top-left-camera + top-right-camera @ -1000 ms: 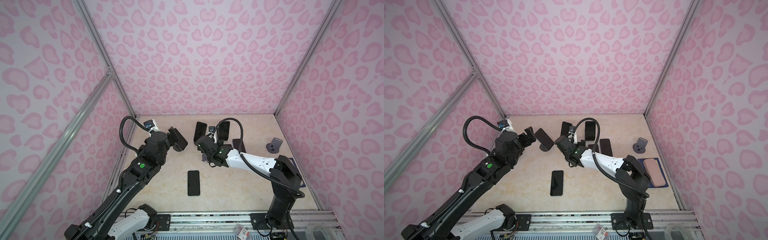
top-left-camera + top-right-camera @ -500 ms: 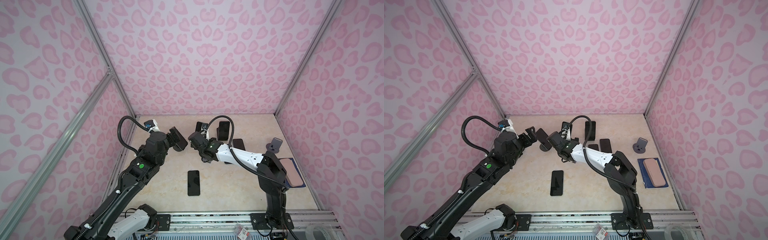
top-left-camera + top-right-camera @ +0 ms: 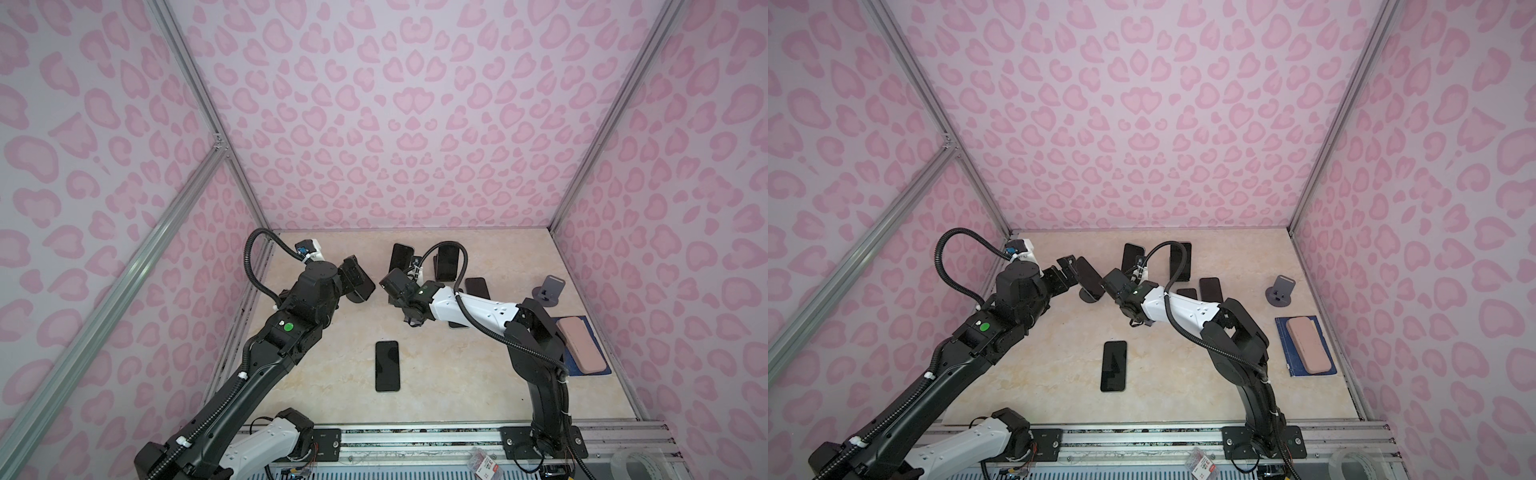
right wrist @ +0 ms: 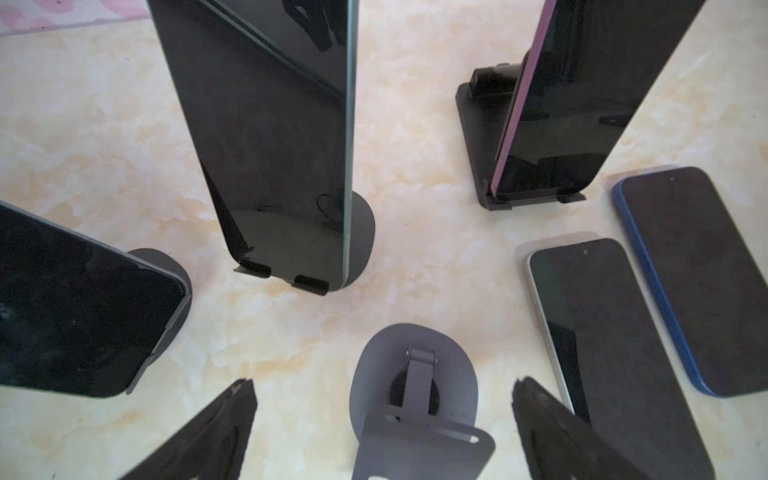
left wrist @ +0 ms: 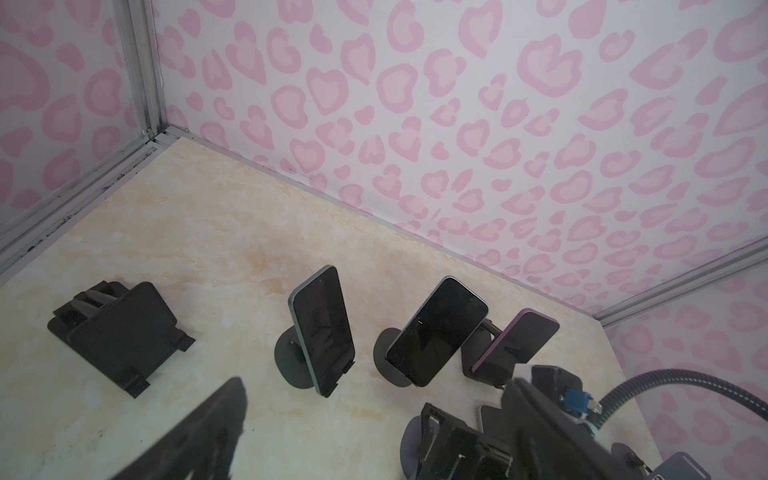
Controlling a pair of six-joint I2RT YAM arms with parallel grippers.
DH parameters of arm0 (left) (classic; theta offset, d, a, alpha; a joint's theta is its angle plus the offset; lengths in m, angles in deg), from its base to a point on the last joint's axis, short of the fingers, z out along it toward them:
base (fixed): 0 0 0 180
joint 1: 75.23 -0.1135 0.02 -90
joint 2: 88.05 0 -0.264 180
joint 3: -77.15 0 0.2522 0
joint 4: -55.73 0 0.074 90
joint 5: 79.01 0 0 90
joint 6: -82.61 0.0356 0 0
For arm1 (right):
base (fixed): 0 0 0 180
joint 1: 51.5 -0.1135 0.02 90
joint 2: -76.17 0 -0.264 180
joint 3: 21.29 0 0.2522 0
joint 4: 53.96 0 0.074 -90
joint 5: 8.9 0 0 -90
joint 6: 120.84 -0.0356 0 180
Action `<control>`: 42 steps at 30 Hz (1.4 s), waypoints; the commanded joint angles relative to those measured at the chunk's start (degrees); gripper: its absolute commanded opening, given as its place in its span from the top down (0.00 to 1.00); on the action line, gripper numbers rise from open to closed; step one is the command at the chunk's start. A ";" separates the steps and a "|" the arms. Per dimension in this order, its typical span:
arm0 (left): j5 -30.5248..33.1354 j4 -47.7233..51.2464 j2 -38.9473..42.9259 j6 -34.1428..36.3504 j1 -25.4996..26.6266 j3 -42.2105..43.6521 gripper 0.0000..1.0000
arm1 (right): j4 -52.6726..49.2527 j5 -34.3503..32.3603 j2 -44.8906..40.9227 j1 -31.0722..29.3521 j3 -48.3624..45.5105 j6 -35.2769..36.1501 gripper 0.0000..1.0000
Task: Remove the phone from the phone stand
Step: 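Lower the right gripper onto the empty grey stand and close on it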
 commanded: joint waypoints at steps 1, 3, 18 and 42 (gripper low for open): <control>-0.31 -0.22 -0.34 -0.39 -0.12 -0.28 0.01 | -1.86 -0.24 0.89 0.03 -0.33 -2.92 0.02; -0.58 -0.11 -0.50 -0.42 -0.12 -0.31 0.01 | -2.16 -0.23 0.99 0.00 -0.84 -3.85 0.01; -1.17 -0.04 -1.11 -0.20 -0.38 -0.61 0.02 | -1.35 -0.87 1.34 0.29 -6.86 -4.22 0.05; -2.08 -0.07 -2.61 -0.64 -0.38 -0.58 0.02 | 9.44 16.06 -5.39 4.44 -14.13 21.86 0.09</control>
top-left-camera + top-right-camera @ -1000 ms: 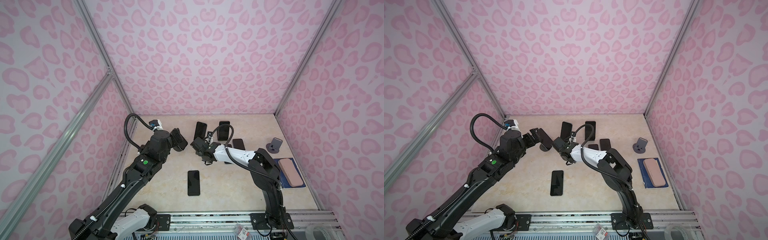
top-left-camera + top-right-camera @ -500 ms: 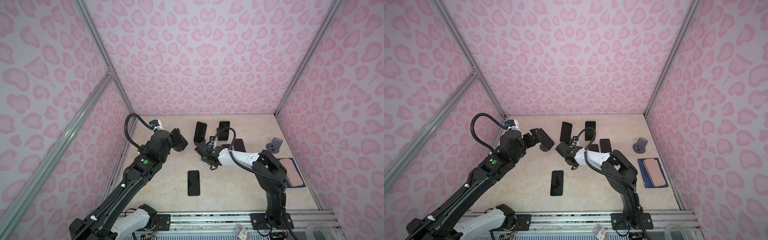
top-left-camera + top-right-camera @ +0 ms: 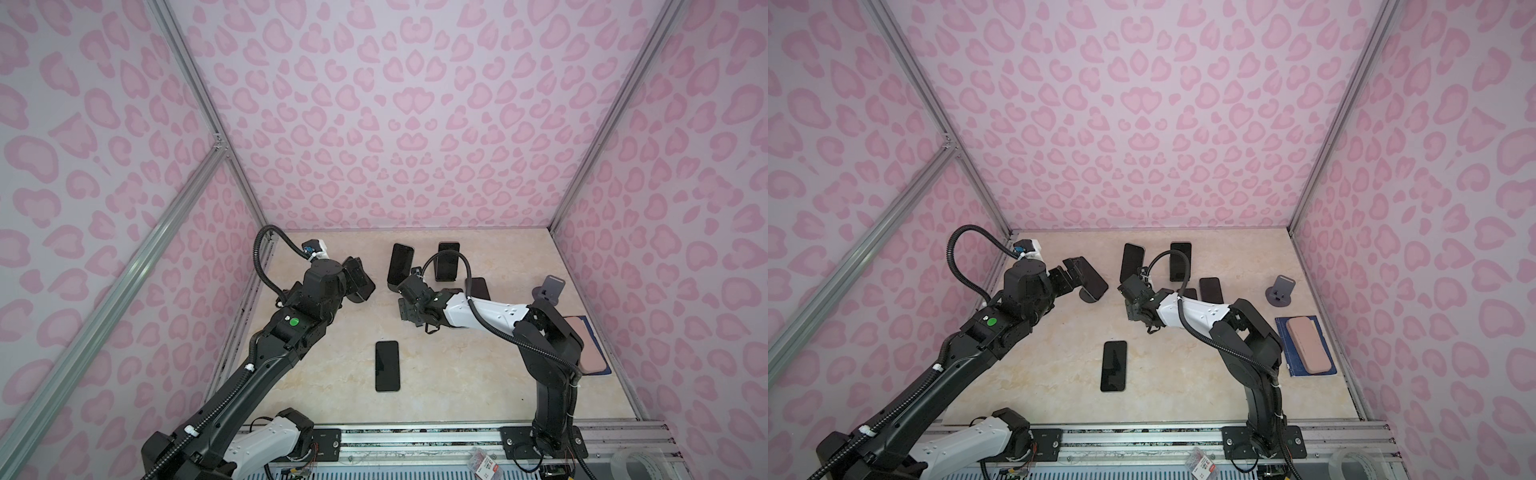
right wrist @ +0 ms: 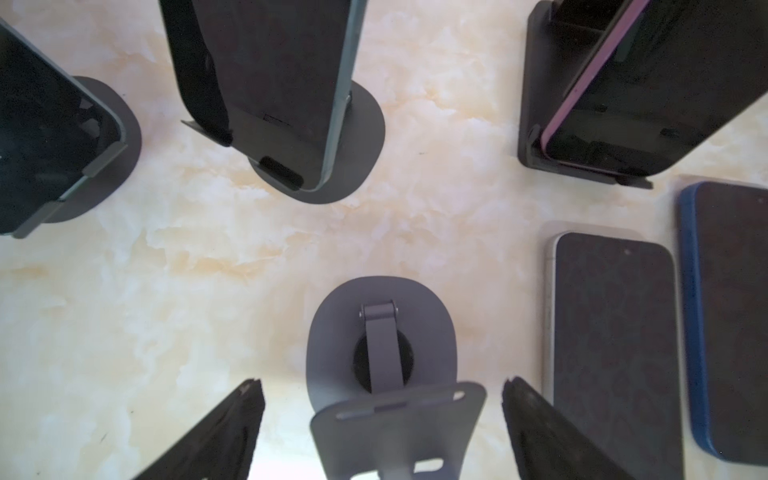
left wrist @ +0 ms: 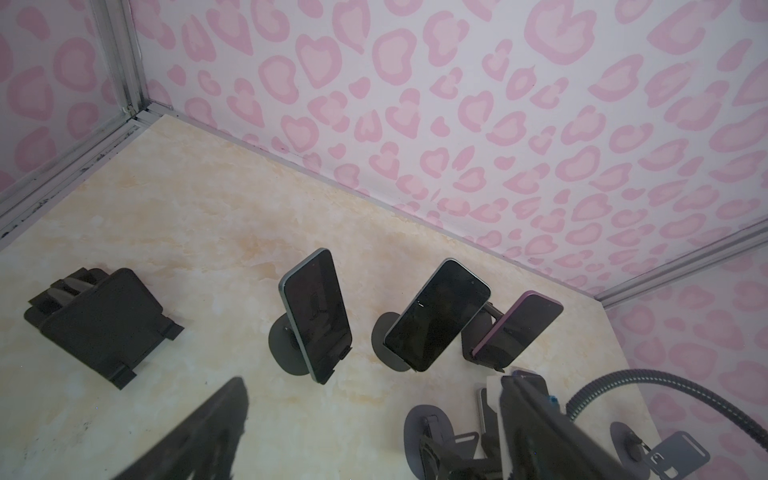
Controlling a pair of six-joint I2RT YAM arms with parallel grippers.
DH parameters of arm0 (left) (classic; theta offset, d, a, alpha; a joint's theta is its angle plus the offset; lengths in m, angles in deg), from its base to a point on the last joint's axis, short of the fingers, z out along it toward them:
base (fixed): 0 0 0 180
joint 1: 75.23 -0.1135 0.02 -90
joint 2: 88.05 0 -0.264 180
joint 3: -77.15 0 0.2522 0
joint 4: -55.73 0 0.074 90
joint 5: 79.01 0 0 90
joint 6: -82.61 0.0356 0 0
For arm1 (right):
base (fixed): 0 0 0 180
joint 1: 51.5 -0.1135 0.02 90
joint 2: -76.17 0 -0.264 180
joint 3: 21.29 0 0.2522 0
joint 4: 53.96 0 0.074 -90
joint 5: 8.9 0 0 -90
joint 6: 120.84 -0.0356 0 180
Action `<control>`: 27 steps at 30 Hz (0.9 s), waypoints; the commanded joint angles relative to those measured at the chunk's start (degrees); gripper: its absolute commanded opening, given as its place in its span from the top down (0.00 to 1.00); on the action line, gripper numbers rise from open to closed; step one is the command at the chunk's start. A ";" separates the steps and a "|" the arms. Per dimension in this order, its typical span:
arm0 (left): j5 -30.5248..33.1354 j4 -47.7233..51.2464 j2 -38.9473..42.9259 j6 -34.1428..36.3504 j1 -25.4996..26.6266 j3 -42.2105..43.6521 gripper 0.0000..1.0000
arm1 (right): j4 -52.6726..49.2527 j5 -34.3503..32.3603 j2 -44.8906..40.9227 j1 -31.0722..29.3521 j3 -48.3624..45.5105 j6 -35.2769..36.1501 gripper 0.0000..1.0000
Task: Remove the phone from the phone stand
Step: 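Lower the right gripper onto the empty grey stand and close on it, then carry the grey stand with the right gripper toward the far corner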
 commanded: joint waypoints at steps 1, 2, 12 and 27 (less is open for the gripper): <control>0.41 -0.22 -0.28 -0.16 -0.03 -0.48 0.02 | 1.70 4.18 -0.29 0.68 -1.34 2.97 0.10; 0.33 -0.25 -0.48 -0.14 -0.03 -0.56 0.02 | 2.24 4.82 -0.39 0.62 -1.78 3.15 0.11; 0.22 -0.01 -1.87 -0.15 -0.03 -0.78 0.02 | 4.39 2.72 0.87 0.52 -3.66 1.77 0.25; 0.50 0.10 -2.50 0.03 -0.12 -0.96 0.02 | 7.10 2.32 -0.79 0.56 -5.46 2.97 0.39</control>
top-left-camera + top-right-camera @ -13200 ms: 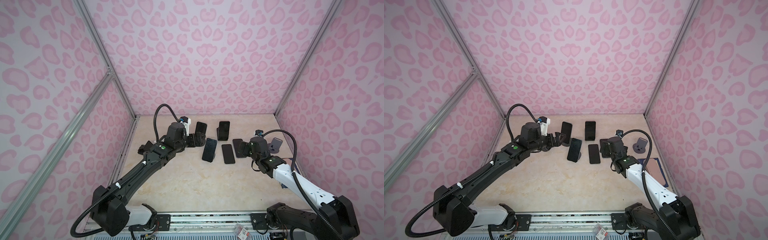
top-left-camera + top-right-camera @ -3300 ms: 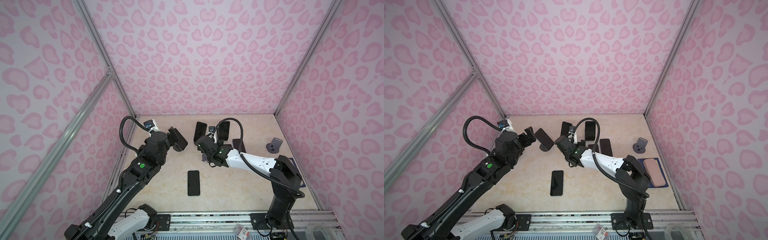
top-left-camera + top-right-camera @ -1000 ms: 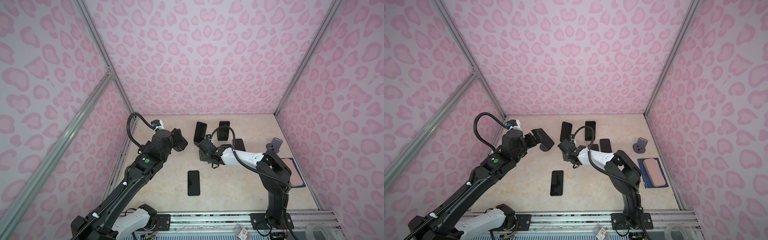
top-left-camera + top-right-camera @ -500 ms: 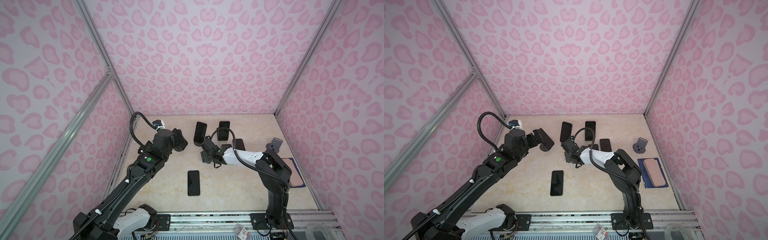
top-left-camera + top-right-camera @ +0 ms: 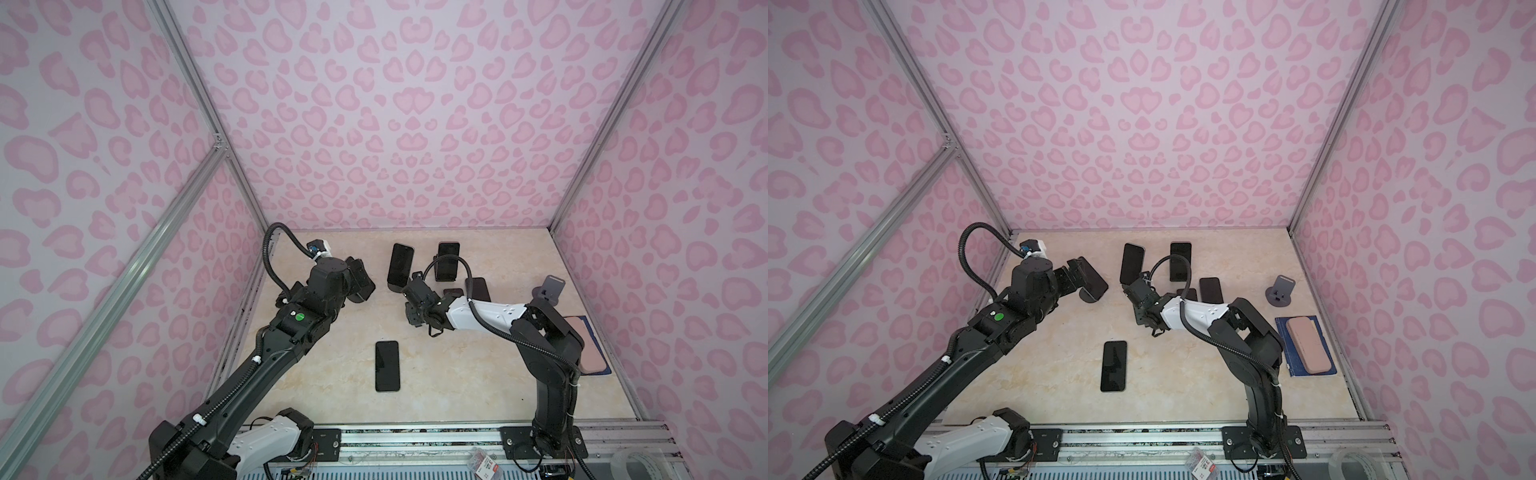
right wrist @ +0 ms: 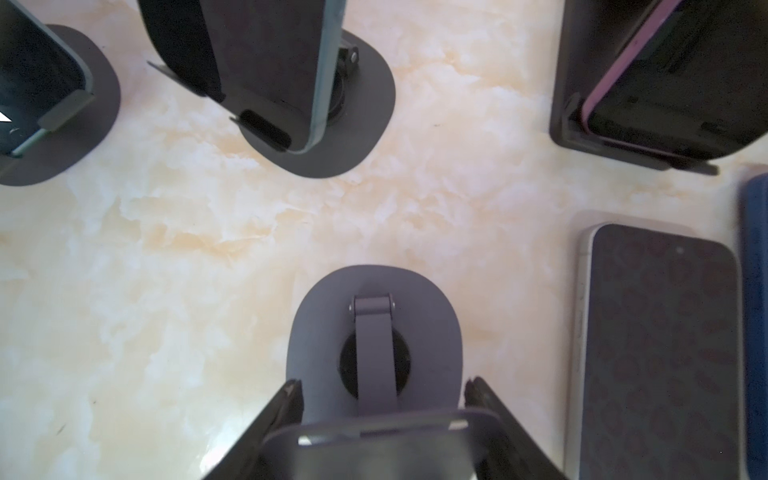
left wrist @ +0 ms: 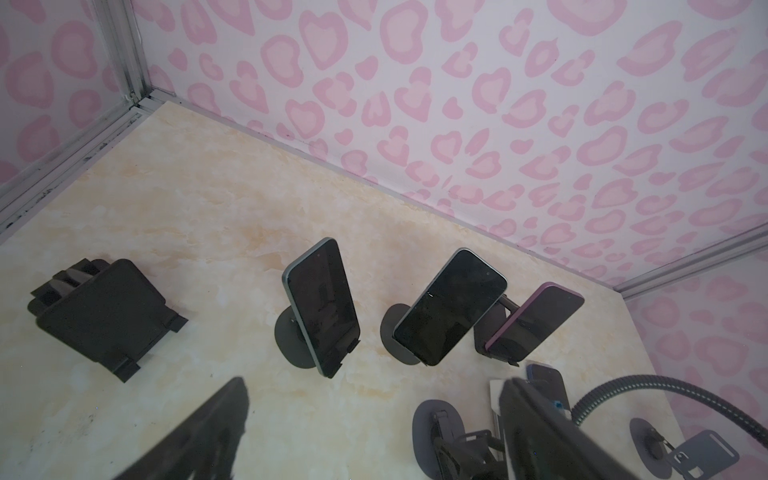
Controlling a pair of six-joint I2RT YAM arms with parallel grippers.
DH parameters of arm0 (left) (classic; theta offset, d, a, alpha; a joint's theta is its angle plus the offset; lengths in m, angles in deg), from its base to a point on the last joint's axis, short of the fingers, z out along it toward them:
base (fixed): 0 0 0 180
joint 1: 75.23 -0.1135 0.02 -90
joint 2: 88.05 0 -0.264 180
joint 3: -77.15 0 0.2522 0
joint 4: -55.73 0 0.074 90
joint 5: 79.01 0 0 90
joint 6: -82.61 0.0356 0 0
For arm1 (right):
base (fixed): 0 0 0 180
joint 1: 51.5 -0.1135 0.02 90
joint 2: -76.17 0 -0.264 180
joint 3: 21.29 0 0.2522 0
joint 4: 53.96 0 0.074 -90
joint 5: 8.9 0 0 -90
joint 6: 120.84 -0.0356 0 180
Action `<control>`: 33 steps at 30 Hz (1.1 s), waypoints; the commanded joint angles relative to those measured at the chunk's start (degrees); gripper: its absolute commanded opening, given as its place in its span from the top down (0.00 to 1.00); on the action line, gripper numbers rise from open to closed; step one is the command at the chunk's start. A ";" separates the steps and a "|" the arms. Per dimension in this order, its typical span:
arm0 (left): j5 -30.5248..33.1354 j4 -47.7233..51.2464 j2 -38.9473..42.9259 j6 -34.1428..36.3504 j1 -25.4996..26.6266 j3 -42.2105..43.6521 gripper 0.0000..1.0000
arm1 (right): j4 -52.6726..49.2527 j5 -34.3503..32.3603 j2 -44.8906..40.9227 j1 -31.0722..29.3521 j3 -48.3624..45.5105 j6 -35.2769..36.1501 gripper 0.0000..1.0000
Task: Remove the phone from the phone stand
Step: 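Carry the grey stand with the right gripper toward the far corner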
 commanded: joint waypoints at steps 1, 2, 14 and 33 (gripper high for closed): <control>0.40 -0.33 -0.13 0.06 -0.03 -0.74 0.02 | 1.42 -0.46 -0.84 -0.14 -0.81 0.85 0.40; 0.39 -0.33 -0.13 0.04 -0.05 -0.74 0.02 | 1.79 -0.57 -1.14 -0.14 -1.11 1.07 0.40; -1.85 -0.13 0.47 -0.62 -0.10 -0.80 0.03 | -0.14 -1.50 -9.51 2.08 -3.90 2.17 0.44; -4.92 -0.66 2.15 -0.62 -0.10 -0.06 0.03 | 4.87 -2.55 -22.73 35.29 -11.93 8.11 0.46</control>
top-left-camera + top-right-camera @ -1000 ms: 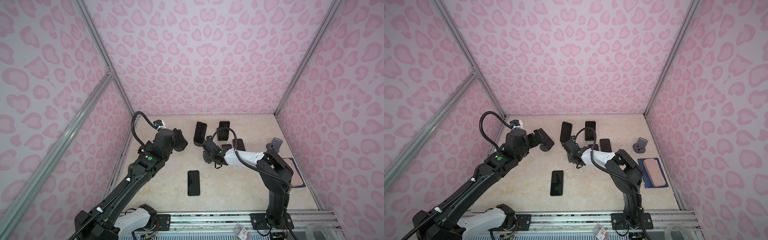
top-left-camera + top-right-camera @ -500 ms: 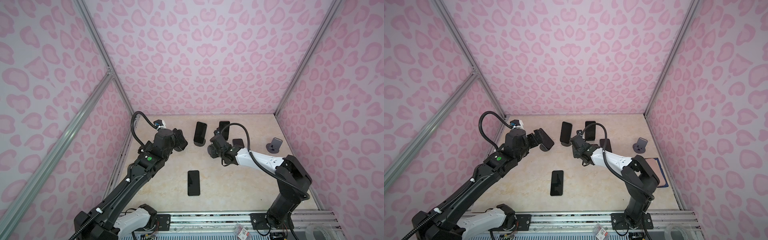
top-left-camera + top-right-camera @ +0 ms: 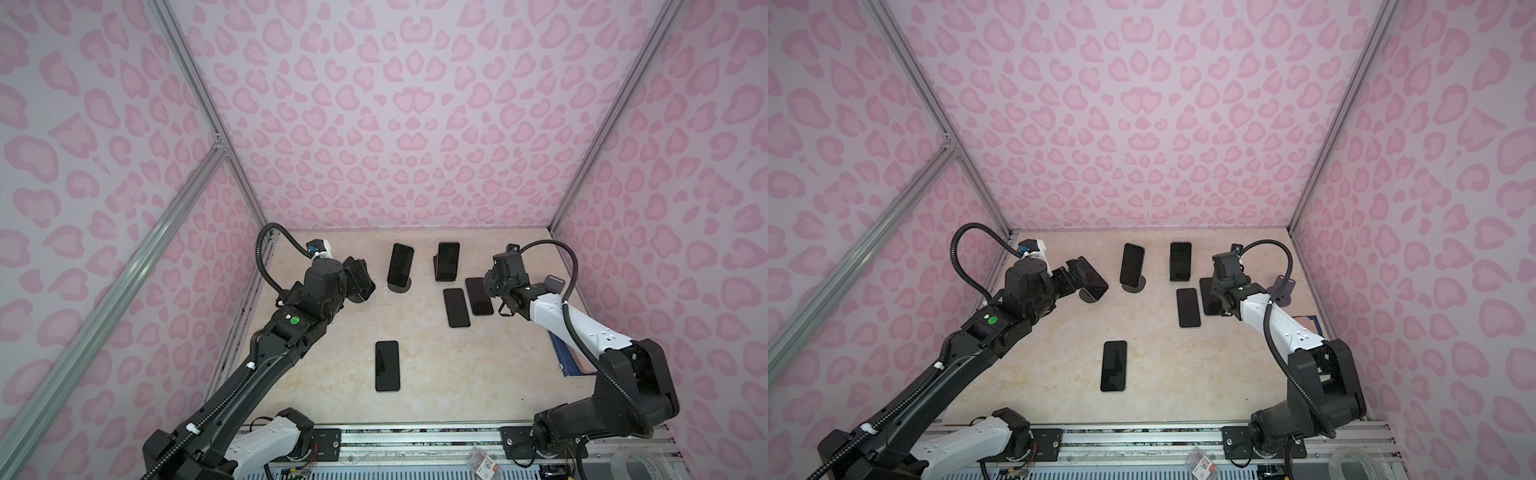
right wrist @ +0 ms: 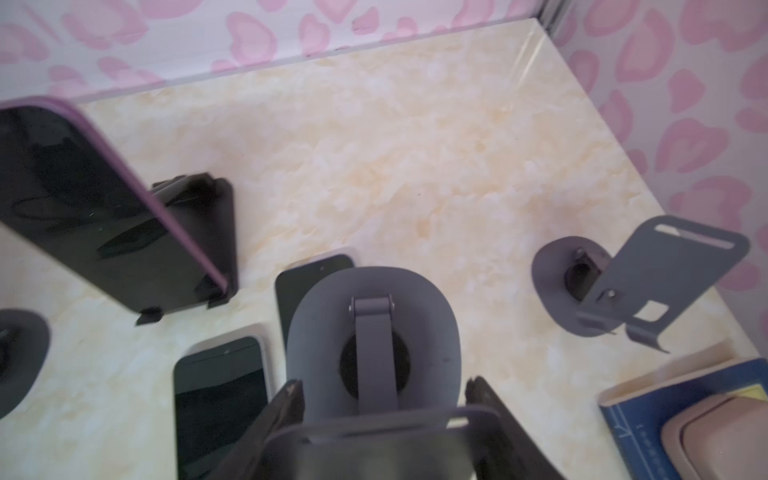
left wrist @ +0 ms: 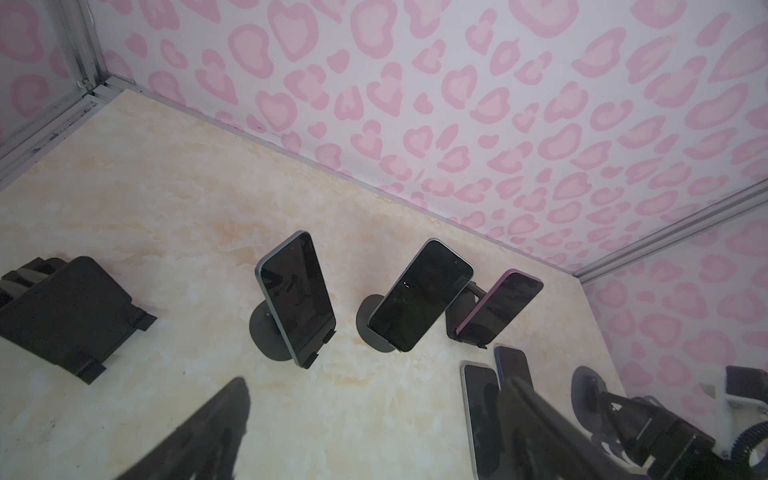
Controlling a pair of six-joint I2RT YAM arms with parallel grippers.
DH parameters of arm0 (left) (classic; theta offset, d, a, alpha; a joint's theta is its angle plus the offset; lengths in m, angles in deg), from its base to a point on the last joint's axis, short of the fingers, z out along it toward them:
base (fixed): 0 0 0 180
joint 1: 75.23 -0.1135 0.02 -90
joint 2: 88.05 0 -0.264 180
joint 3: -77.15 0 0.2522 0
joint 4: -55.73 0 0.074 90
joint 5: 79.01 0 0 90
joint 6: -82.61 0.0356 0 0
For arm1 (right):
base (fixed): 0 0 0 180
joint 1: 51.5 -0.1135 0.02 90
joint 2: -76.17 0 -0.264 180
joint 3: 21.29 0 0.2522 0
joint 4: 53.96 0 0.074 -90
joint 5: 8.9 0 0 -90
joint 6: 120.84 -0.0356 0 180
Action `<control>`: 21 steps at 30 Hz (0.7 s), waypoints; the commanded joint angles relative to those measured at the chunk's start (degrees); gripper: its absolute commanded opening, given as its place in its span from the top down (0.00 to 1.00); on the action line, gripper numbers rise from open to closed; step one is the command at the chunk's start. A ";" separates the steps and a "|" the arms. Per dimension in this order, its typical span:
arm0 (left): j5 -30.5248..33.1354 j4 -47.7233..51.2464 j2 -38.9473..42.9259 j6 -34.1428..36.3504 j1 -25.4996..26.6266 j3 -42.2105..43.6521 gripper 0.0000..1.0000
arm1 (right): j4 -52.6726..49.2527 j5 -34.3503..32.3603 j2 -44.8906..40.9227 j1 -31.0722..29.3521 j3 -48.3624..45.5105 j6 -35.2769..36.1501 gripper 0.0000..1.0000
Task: Remove the phone from the phone stand
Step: 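Carry the grey stand with the right gripper toward the far corner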
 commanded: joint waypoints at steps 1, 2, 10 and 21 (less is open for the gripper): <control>-0.38 -0.82 0.19 -0.12 -0.10 0.00 0.03 | 4.13 0.19 3.67 4.52 2.85 2.43 0.46; -0.46 -0.88 0.23 -0.16 -0.10 0.07 0.03 | 4.15 0.84 5.72 6.10 4.48 2.80 0.46; -0.03 -0.97 0.23 0.19 -0.10 0.07 0.03 | 0.45 5.24 19.70 13.12 15.14 3.59 0.47; -0.61 -0.97 -0.65 -0.07 -0.10 0.16 0.03 | -1.05 4.87 28.53 14.06 19.62 4.22 0.48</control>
